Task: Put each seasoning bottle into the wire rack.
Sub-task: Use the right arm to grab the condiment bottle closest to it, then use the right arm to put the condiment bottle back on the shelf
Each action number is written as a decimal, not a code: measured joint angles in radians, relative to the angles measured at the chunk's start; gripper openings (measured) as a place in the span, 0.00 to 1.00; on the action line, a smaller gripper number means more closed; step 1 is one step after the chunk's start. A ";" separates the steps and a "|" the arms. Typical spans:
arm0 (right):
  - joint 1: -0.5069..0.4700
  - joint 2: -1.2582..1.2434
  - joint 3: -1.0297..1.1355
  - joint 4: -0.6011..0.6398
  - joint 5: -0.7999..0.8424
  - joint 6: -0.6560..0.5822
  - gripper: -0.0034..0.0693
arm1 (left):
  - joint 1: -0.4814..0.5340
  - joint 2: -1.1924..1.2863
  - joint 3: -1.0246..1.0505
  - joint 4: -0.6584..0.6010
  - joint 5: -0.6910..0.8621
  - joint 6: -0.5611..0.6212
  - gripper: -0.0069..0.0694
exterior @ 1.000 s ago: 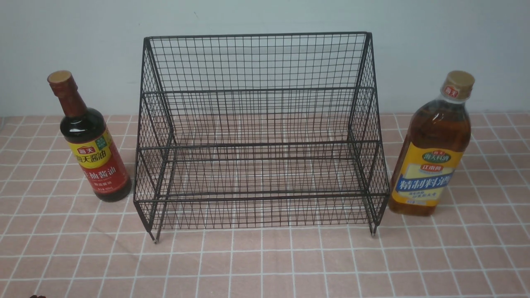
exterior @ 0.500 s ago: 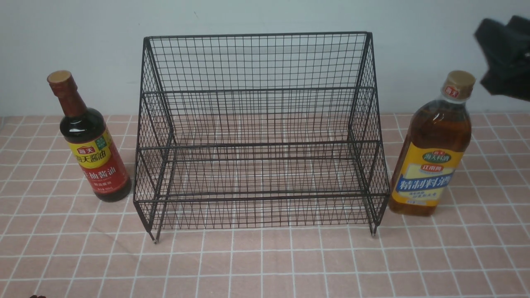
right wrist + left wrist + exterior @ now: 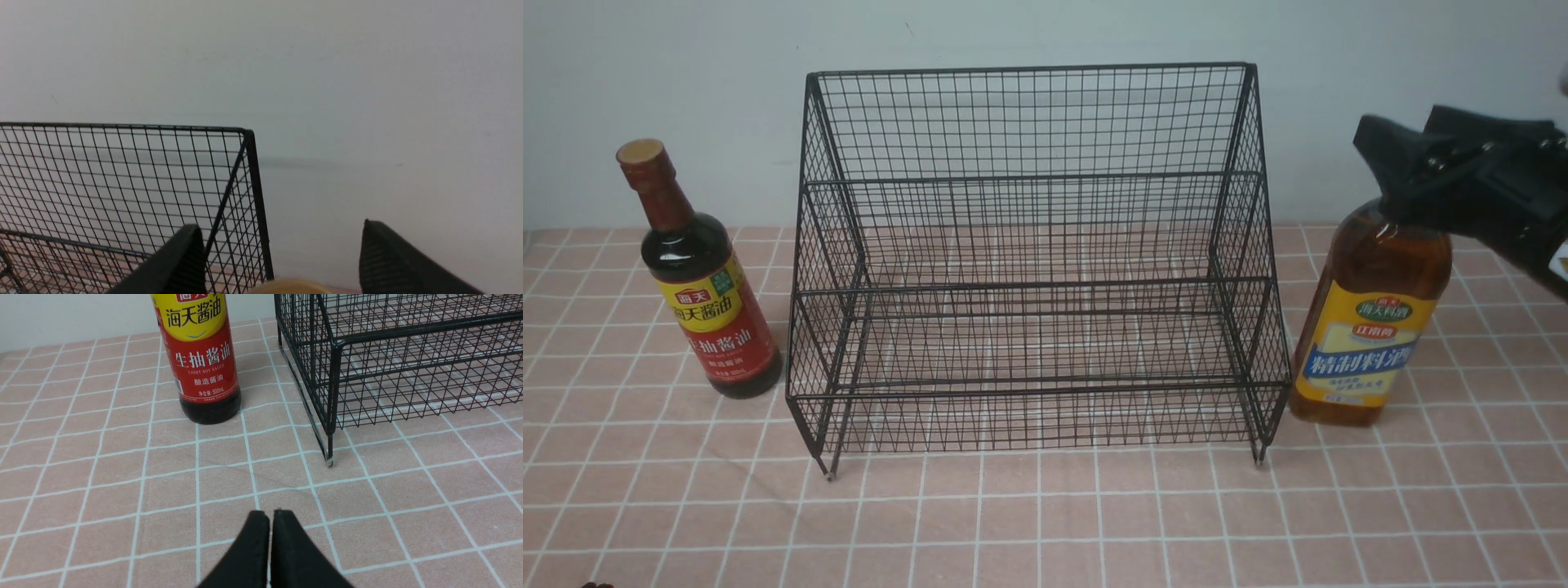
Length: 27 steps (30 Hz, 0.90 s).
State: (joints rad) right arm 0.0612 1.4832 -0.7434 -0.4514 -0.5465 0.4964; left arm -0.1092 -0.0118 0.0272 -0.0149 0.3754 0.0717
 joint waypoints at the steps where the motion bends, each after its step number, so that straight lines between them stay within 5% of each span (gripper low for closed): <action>1: 0.000 0.005 0.000 0.000 0.006 0.010 0.66 | 0.000 0.000 0.000 0.000 0.000 0.000 0.08; 6: 0.001 0.022 -0.004 -0.011 0.032 0.021 0.48 | 0.000 0.000 0.000 0.000 0.000 0.000 0.08; 17: 0.001 -0.109 -0.112 -0.141 0.217 0.062 0.47 | 0.000 0.000 0.000 0.000 0.000 0.000 0.08; 27: 0.001 -0.219 -0.404 -0.290 0.189 0.213 0.47 | 0.000 0.000 0.000 0.000 0.000 0.000 0.08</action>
State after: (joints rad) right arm 0.0621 1.2637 -1.1471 -0.7414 -0.3579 0.7096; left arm -0.1092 -0.0118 0.0272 -0.0149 0.3754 0.0717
